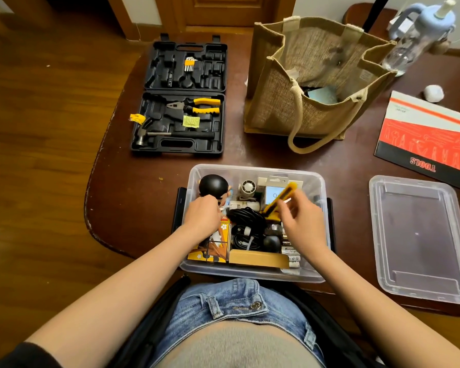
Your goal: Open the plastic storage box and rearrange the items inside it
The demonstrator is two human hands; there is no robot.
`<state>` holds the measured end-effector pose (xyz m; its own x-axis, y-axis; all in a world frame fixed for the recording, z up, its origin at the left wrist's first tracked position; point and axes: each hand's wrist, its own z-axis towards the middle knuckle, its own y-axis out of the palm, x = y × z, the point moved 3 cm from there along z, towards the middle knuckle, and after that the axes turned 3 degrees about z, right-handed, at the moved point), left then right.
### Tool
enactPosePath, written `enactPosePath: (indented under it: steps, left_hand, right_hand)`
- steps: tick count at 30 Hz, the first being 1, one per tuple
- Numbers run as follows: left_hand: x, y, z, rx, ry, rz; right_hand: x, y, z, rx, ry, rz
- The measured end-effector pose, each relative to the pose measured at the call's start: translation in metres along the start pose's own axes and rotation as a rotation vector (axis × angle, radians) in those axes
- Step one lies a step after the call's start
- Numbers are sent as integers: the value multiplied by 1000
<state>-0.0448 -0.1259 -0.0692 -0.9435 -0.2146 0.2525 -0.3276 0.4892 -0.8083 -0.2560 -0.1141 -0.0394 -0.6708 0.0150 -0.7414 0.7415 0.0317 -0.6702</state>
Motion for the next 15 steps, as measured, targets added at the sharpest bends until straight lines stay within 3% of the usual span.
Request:
enactPosePath:
  steps: [2,5,11,15]
  left_hand:
    - [-1,-1,-4,75,-6,-15]
    - [-1,-3,-6,91,13,-7]
    - [6,-24,-11,67,205,-7]
    - [9,-36,-16,93,328,-6]
  right_hand:
    - [-1,-17,0,165,-33,-23]
    - [4,-36,3,159,-17,-175]
    - [22,-21,11,-438,261,-623]
    - [18,4,19,-577,268,-752]
